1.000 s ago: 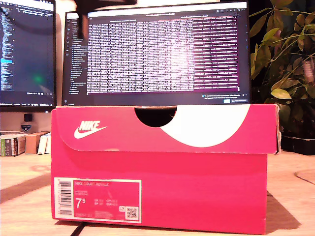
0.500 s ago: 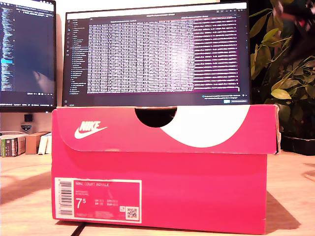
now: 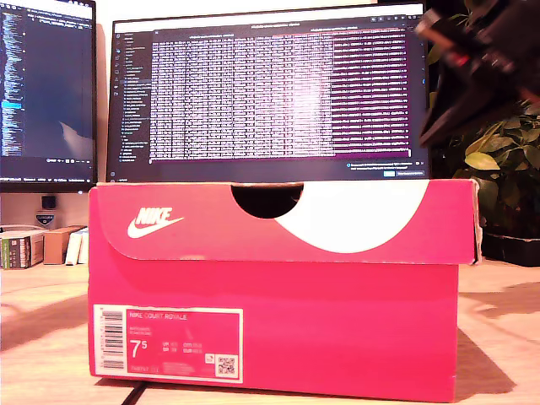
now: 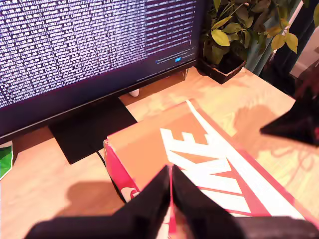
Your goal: Close the red shoebox by pushing the lid with your left arm and holding the box in place with your right arm
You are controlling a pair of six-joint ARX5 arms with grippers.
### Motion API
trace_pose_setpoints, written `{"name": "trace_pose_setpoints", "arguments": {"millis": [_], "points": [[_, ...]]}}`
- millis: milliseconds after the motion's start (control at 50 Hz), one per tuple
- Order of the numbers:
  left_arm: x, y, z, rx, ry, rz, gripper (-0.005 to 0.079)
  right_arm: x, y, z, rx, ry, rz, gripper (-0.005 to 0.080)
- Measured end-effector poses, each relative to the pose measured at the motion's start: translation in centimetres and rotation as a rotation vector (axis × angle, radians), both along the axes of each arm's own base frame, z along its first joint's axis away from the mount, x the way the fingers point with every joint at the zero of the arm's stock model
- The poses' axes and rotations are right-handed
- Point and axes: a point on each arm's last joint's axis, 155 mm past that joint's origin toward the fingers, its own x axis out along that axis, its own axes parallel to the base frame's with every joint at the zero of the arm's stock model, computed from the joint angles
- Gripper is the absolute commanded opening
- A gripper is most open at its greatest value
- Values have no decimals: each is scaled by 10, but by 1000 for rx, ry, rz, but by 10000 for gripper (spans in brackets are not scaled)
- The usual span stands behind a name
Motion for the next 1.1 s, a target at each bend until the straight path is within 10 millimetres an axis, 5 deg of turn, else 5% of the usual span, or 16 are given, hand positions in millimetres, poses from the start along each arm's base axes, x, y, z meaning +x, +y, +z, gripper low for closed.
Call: {"name": "trace_pose_setpoints", "arguments": {"millis": [500,660,940,1100], "points": [[0,0,0,0,0,0,-19,-16,29,-43,-46,131,92,-12],[-1,0,-2,3,10,0,-19,-16,29,-43,-63,111,117,-12],[10,14,-4,61,-23,76,-19,13,12,-25,-110,-22,22,-13],[15,16,1,62,-56,85,-19,28,-14,16,-115,-162,-89,-13]]}}
